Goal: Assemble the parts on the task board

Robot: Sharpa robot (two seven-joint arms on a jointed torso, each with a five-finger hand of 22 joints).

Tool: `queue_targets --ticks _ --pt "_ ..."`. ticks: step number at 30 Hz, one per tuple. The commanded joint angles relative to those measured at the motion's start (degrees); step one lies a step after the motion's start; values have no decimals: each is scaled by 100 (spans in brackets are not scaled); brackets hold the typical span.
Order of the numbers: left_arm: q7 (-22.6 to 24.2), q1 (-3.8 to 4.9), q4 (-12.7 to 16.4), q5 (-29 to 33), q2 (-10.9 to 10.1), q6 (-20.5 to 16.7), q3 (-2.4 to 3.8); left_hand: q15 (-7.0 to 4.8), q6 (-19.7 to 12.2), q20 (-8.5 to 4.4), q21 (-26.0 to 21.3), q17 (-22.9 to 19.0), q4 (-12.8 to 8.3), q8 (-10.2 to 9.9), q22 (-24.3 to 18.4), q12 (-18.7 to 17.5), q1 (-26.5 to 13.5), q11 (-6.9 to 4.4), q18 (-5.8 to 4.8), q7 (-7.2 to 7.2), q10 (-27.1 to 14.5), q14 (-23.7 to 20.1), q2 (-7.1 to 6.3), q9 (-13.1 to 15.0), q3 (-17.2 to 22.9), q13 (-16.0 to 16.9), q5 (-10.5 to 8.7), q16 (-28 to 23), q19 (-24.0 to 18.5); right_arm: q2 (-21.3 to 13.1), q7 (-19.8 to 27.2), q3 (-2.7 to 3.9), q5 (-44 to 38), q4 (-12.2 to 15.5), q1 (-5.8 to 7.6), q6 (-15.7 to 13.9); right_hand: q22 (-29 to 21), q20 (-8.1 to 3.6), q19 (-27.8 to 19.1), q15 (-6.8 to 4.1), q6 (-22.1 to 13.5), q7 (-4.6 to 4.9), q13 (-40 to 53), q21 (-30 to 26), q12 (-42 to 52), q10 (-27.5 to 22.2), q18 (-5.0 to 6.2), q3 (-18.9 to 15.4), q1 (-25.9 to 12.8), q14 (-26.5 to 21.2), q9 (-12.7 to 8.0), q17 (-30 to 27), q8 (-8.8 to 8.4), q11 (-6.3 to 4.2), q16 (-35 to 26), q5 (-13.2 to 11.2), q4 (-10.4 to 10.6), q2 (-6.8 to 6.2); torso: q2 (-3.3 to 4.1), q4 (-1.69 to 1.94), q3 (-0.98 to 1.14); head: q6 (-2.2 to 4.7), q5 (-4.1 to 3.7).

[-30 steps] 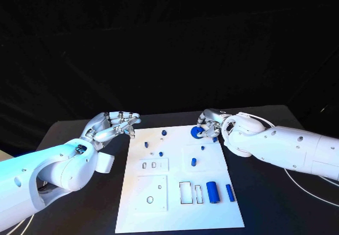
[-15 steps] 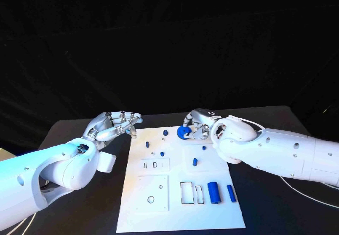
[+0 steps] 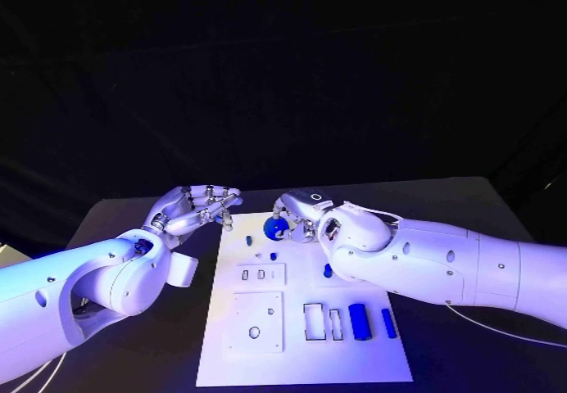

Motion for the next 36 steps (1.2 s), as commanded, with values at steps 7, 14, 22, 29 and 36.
queue_targets --ticks 7,14,22,29,36 --pt "30 6 8 -13 25 109 4 -5 -16 -9 19 6 -2 -6 5 -32 19 -1 35 -18 -25 -37 25 5 37 3 -22 37 -43 316 5 -11 -305 -414 -101 -13 1508 -29 608 -42 250 -188 1508 25 23 597 -82 46 -35 586 141 1501 73 -41 29 16 -15 -11 4 11 6 -34 31" --pt "33 6 8 -13 17 104 4 -4 -19 -8 31 6 -4 -8 11 -32 13 1 35 -17 -27 -42 21 6 47 2 -27 44 -52 427 -18 -13 -373 -591 -136 -21 1508 -30 608 -41 246 -186 1508 25 23 597 -82 52 -41 586 140 1503 70 -39 30 15 -18 -16 5 1 5 -47 48" --pt "28 6 13 -13 14 111 4 -4 -19 -8 31 6 -4 -8 11 -32 13 1 35 -17 -27 -42 21 6 47 2 -27 44 -52 498 -57 -21 -470 -732 -157 28 1508 -30 608 -40 236 -181 1508 25 23 597 -82 67 -54 586 138 1503 61 -35 29 15 -24 -29 0 -4 0 -52 51" --pt "20 6 18 -13 6 116 4 -4 -19 -8 31 6 -4 -8 11 -32 13 1 35 -17 -27 -42 21 6 47 2 -27 44 -52 523 -89 -29 -483 -819 -182 142 1508 -30 608 -37 220 -173 1508 25 23 597 -82 85 -71 585 134 1497 46 -29 27 14 -35 -52 -3 -5 1 -59 56" --pt "20 6 22 -13 3 109 4 -1 -20 -6 40 6 1 -9 16 -32 1 3 34 -14 -29 -44 18 7 50 2 -33 49 -59 539 -74 -41 -453 -851 -197 187 1508 -28 608 -33 210 -165 1508 25 23 597 -82 98 -96 583 132 1488 36 -21 24 13 -37 -69 0 -4 1 -69 64"
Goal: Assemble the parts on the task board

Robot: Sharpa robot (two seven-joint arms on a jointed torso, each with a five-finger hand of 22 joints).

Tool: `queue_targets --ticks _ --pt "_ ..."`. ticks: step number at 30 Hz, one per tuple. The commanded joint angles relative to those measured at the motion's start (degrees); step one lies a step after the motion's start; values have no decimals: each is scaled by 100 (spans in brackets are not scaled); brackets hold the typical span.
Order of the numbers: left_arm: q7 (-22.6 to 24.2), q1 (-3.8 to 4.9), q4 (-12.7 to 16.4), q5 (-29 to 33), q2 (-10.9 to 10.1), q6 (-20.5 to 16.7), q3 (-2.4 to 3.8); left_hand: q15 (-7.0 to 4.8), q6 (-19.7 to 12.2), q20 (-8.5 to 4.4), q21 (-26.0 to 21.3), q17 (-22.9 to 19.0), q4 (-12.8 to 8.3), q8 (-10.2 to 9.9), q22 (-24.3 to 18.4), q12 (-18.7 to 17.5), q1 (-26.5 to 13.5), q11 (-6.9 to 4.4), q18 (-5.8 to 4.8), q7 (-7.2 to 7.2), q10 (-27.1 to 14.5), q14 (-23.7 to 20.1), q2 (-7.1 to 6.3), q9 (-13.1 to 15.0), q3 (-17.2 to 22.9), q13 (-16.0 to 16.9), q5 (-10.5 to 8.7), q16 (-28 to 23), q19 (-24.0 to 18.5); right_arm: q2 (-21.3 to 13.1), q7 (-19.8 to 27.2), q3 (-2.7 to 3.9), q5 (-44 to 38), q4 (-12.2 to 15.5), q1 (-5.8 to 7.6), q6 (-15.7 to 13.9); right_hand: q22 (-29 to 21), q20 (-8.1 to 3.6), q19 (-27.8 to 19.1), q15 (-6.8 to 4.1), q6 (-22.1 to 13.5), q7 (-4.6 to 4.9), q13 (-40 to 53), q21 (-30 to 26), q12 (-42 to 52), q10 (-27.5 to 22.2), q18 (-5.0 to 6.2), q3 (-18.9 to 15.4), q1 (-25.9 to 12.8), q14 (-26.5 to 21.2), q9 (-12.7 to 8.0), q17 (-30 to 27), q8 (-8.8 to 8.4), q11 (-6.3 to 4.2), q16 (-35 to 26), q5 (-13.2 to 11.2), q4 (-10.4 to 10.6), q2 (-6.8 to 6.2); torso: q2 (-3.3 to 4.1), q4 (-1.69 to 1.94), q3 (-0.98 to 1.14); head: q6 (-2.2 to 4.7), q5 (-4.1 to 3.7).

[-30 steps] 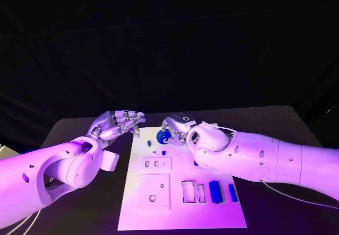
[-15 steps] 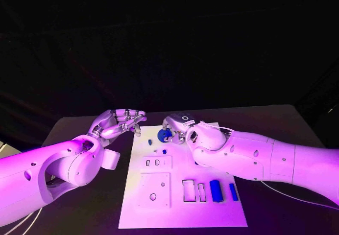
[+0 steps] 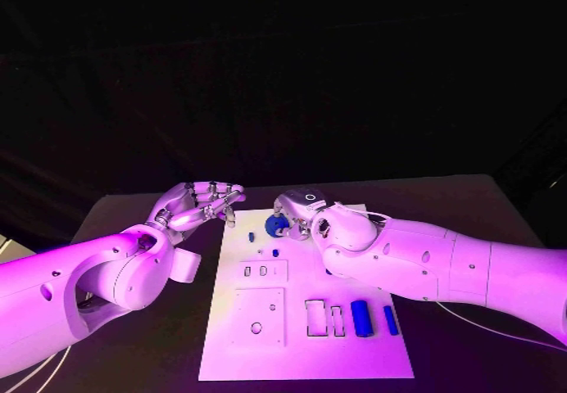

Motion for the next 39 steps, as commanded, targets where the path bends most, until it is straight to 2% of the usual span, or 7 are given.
queue_targets --ticks 1,26,30,32,36,37,39 --pt "29 6 16 -12 4 90 4 -2 -20 15 18 7 0 -9 5 -32 1 3 35 -14 -29 -44 19 9 19 2 -33 26 -37 9 -25 -20 -75 -28 -27 167 1507 -20 599 -34 194 -173 1509 25 23 597 -82 27 14 582 131 1490 35 -22 25 36 1 46 0 0 2 -3 6" --pt "22 6 15 -12 -3 84 4 1 -27 18 32 6 1 -13 12 -35 -9 6 35 -13 -39 -48 16 9 28 0 -38 34 -48 -84 -77 -31 -12 87 -63 21 1507 -7 599 -16 175 -155 1492 25 4 582 -82 78 -73 578 127 1470 7 -4 17 36 -3 7 0 -9 6 -39 26" --pt "21 6 13 -12 -1 86 4 1 -27 18 32 6 1 -13 12 -35 -9 6 35 -13 -39 -48 16 9 28 0 -38 34 -48 -86 -81 -31 -9 101 -66 -27 1507 -5 599 -16 172 -151 1479 25 -10 571 -82 83 -93 575 126 1457 2 -2 13 34 -4 -10 0 4 9 -36 16" --pt "19 6 14 -12 -3 86 4 1 -27 18 32 6 1 -13 12 -35 -9 6 35 -13 -39 -48 16 9 28 0 -38 34 -48 -85 -73 -31 12 95 -66 -71 1507 3 599 -4 94 -120 1440 25 -53 537 -82 102 -156 573 108 1451 -55 21 11 36 1 -49 2 4 8 -33 17" --pt "16 6 15 -12 -9 83 4 1 -27 18 32 6 1 -13 12 -35 -9 6 35 -13 -39 -48 16 9 28 0 -38 34 -48 -77 -37 -31 82 79 -67 -111 1507 114 599 131 -555 42 1138 25 -403 257 -82 72 -401 571 -72 1442 -530 164 7 34 64 -252 3 -5 4 -32 29" --pt "15 6 16 -12 -10 82 4 1 -27 18 32 6 1 -13 12 -35 -9 6 35 -13 -39 -48 16 9 28 0 -38 34 -48 -75 -28 -31 95 76 -67 -102 1507 143 599 152 -689 52 1096 25 -453 218 -82 -23 -469 571 -116 1442 -640 178 7 32 110 -301 3 -5 4 -32 29" --pt "13 7 16 -12 -10 81 4 1 -27 18 32 6 1 -13 12 -35 -9 6 35 -13 -39 -48 16 9 28 0 -38 34 -48 -71 -9 -31 135 73 -66 -66 1507 169 599 175 -723 72 1074 25 -481 196 -82 -239 -543 570 -139 1437 -700 196 6 37 206 -326 4 -2 3 -29 25"
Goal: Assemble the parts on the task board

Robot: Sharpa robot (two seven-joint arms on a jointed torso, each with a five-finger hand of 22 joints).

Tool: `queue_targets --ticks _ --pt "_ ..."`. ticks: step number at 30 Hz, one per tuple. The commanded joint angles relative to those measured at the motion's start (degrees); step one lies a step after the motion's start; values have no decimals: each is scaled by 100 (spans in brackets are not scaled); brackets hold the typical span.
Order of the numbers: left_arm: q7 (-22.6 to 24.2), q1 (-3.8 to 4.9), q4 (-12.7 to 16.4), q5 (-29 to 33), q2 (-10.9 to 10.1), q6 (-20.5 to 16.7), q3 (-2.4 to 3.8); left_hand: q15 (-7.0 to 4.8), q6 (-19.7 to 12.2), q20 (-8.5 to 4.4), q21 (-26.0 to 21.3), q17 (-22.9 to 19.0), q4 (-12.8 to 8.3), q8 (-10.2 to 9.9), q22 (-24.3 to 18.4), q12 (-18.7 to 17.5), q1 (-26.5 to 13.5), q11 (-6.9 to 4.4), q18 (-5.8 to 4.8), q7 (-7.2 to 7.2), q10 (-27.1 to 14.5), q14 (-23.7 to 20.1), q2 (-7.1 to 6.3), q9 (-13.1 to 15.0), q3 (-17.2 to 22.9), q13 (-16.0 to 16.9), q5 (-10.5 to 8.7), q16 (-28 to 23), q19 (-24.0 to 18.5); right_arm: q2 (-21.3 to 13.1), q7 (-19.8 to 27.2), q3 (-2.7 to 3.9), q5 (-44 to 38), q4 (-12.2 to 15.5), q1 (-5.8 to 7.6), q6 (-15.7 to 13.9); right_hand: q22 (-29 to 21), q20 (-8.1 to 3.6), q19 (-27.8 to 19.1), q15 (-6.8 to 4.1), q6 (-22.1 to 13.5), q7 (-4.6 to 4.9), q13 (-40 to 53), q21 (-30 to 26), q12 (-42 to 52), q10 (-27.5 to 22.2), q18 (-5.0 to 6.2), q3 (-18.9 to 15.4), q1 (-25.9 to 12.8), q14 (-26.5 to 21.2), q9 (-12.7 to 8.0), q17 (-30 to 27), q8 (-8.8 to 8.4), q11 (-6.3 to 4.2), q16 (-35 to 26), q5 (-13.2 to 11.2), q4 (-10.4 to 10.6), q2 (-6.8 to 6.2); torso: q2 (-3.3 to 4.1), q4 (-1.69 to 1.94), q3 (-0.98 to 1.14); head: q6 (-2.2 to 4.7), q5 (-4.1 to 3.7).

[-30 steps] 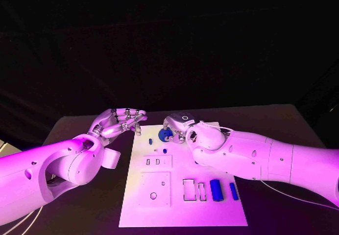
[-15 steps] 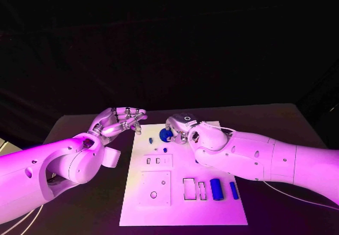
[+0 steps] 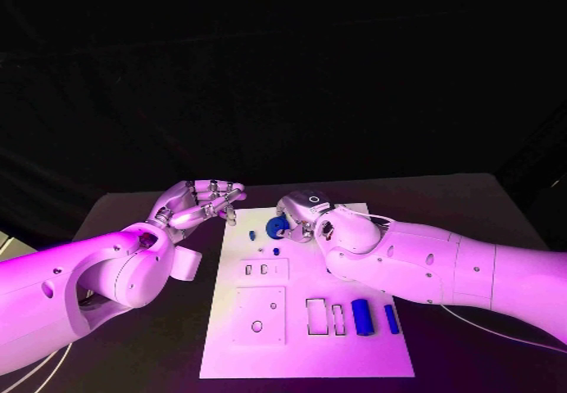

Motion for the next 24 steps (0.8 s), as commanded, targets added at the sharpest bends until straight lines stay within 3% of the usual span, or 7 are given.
queue_targets --ticks 1,12,20,24 --pt "26 6 15 -12 3 79 4 2 -31 -2 41 6 -1 -15 10 -37 -13 7 35 -11 -45 -51 14 6 35 -1 -39 38 -35 9 70 0 105 -2 -4 46 1509 55 597 50 -60 29 1066 25 -45 193 -83 -417 -70 581 -50 1433 -107 43 5 -5 178 -49 3 1 -3 3 0" --pt "57 7 24 -12 -6 50 4 2 -32 -2 43 5 0 -16 11 -37 -15 8 35 -10 -47 -52 14 6 36 -2 -39 39 -36 6 206 -1 595 -16 -3 459 1509 60 597 49 106 27 1125 25 24 251 -83 -652 -227 590 -45 1471 -92 45 19 -6 214 147 -3 -1 -5 5 3" --pt "45 7 27 -12 -11 47 4 2 -32 -2 43 5 0 -16 11 -37 -15 8 35 -10 -47 -52 14 6 36 -2 -39 39 -36 37 222 -1 1014 -120 -3 648 1509 25 597 11 275 8 1210 25 122 335 -83 -637 -646 598 -51 1506 -80 29 31 -12 217 466 -3 -4 -5 9 -3" --pt "35 7 30 -12 -14 45 4 2 -32 -2 43 5 0 -16 11 -37 -15 8 35 -10 -47 -52 14 6 36 -2 -39 39 -36 44 213 -1 1100 -163 -3 666 1509 25 597 14 274 9 1214 25 127 339 -83 -637 -668 598 -53 1506 -85 28 31 -13 217 475 1 -2 -4 28 -3"
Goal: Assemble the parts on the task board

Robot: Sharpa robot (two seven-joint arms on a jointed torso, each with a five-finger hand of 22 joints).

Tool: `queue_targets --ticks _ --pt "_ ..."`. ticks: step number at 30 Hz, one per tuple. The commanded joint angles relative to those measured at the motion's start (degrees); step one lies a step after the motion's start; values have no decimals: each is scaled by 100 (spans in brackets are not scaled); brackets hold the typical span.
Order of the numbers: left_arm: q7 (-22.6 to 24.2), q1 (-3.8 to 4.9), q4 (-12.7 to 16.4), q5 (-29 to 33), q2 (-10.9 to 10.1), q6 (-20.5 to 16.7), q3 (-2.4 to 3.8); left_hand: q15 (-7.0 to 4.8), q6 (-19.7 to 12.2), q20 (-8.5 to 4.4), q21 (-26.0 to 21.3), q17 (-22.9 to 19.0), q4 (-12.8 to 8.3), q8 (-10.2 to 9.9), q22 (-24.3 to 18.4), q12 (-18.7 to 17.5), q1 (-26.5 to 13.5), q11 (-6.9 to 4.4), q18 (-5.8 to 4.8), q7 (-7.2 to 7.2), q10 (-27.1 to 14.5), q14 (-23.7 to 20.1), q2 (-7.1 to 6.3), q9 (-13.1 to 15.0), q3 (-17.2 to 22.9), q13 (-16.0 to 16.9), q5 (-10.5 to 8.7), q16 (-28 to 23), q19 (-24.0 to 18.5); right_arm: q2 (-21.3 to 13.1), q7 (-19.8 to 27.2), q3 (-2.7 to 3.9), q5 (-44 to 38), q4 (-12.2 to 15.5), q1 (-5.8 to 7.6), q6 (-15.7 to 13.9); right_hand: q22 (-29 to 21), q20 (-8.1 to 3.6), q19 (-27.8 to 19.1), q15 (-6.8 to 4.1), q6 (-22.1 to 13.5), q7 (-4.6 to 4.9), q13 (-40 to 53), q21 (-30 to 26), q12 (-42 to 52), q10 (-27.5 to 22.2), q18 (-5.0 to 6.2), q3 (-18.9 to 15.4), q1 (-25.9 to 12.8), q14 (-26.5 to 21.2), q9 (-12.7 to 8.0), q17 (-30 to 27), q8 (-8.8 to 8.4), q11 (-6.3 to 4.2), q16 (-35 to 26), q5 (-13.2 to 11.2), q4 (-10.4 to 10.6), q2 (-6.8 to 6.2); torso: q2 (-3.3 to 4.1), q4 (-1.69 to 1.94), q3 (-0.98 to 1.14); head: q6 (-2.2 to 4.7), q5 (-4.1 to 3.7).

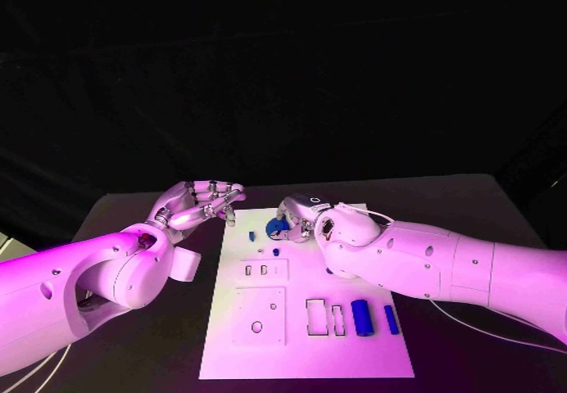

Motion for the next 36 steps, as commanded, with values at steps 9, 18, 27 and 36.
queue_targets --ticks 9,18,27,36 --pt "26 7 29 -12 -13 43 4 4 -34 0 30 5 0 -17 10 -37 -20 11 35 -5 -52 -54 20 8 48 -2 -37 45 -45 -39 20 -29 316 -71 -36 344 1505 -3 610 19 49 6 1220 25 33 341 -82 -9 -32 598 -13 1507 -18 22 31 -11 -7 -6 3 -3 2 18 -6" --pt "30 7 44 -12 -34 37 4 4 -34 0 30 5 0 -17 10 -37 -20 11 35 -5 -52 -54 20 8 48 -2 -37 45 -45 -146 18 -31 276 24 -36 296 1505 1 610 26 48 10 1226 25 40 347 -82 -3 -6 598 -18 1507 -27 24 31 -11 -32 -31 2 -1 8 16 -3" --pt "29 7 49 -12 -58 37 4 6 -41 1 39 4 -8 -21 15 -40 -14 14 36 -1 -60 -57 20 8 58 -4 -37 50 -51 -391 51 -31 160 293 -36 -43 1505 4 610 29 70 11 1233 25 48 353 -82 7 21 598 -16 1507 -21 25 31 -10 -49 -44 0 1 10 4 -1" --pt "31 7 38 -11 -83 32 3 6 -41 1 39 4 -8 -21 15 -40 -14 14 36 -1 -60 -57 20 8 58 -4 -37 50 -51 -1052 370 1 407 863 23 -638 1505 4 610 22 114 12 1227 25 39 349 -82 62 159 598 -21 1507 -25 30 31 -9 -113 -97 -16 -17 6 12 10"
